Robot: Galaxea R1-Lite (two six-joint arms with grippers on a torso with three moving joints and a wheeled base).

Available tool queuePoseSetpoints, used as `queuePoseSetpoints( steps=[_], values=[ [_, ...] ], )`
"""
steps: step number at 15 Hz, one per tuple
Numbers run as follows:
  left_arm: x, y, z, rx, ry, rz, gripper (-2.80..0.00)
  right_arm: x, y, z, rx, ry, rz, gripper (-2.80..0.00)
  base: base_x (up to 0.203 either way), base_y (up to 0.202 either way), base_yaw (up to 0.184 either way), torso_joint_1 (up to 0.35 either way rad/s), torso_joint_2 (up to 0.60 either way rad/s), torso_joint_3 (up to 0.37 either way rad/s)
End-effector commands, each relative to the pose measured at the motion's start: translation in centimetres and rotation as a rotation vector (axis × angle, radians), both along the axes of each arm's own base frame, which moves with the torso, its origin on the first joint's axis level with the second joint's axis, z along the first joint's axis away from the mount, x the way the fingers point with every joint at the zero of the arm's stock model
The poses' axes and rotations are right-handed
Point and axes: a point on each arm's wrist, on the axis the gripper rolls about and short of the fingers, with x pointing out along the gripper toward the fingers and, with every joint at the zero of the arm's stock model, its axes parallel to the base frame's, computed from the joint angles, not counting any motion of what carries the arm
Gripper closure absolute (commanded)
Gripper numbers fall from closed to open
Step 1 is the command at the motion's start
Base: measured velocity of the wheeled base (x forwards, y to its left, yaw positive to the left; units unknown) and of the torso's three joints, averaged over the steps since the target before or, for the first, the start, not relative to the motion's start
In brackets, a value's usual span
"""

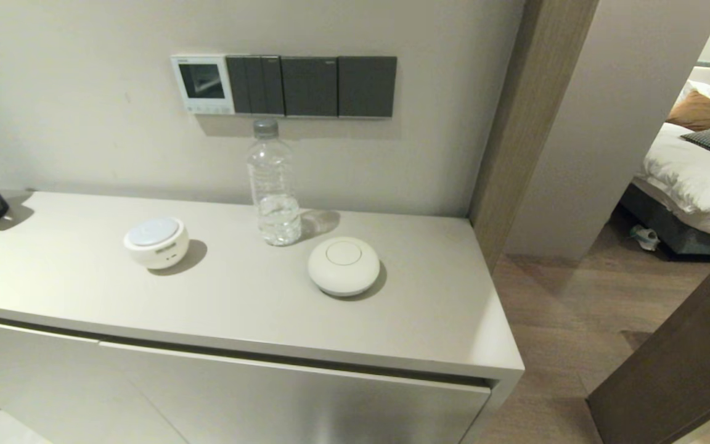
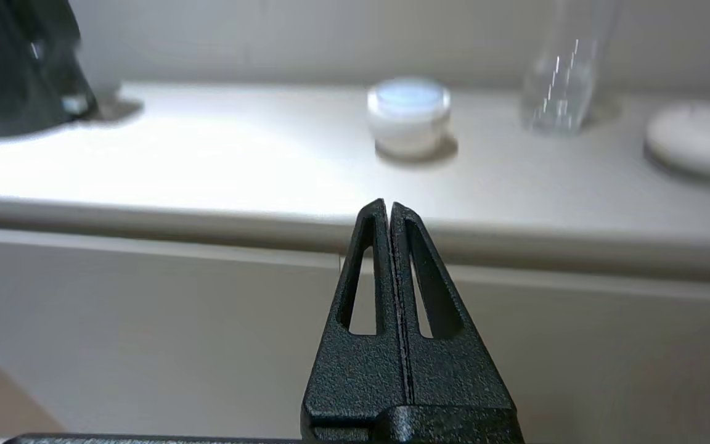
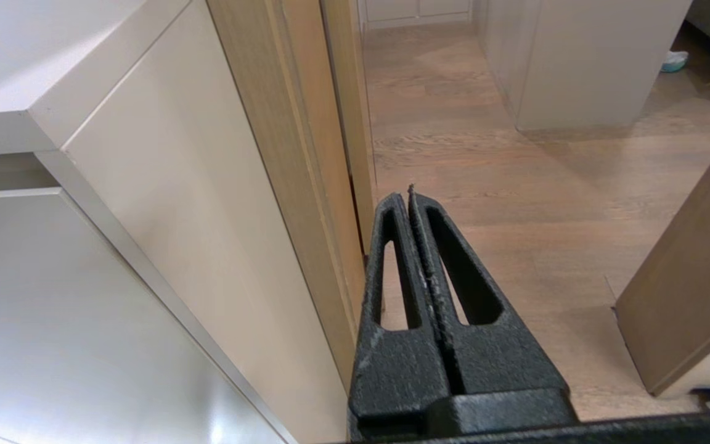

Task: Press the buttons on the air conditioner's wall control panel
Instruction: Turn on the central air conditioner

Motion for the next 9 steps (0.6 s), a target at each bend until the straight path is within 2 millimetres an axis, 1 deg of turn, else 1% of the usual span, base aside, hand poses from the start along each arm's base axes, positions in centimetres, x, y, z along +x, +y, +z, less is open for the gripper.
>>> queuePoseSetpoints(
  steps=[1,3,6,9],
  values=[
    [3.7,0.0,4.1,0.001,0.07,-0.002,0.0,0.0,0.0,-0.1,0.0,0.003,0.0,0.0,0.0,0.0,0.0,0.0,0.0,0.0],
    [7.0,-0.1,6.7,0.0,0.095,-0.01,0.0,0.0,0.0,-0.1,0.0,0.003,0.0,0.0,0.0,0.0,0.0,0.0,0.0,0.0],
    [11.7,-0.4,9.6,0.005,0.102,-0.065,0.0,0.0,0.0,-0.1,0.0,0.003,0.0,0.0,0.0,0.0,0.0,0.0,0.0,0.0],
    [16.5,-0.6,12.7,0.007,0.092,-0.077,0.0,0.0,0.0,-0.1,0.0,0.003,0.0,0.0,0.0,0.0,0.0,0.0,0.0,0.0]
  ],
)
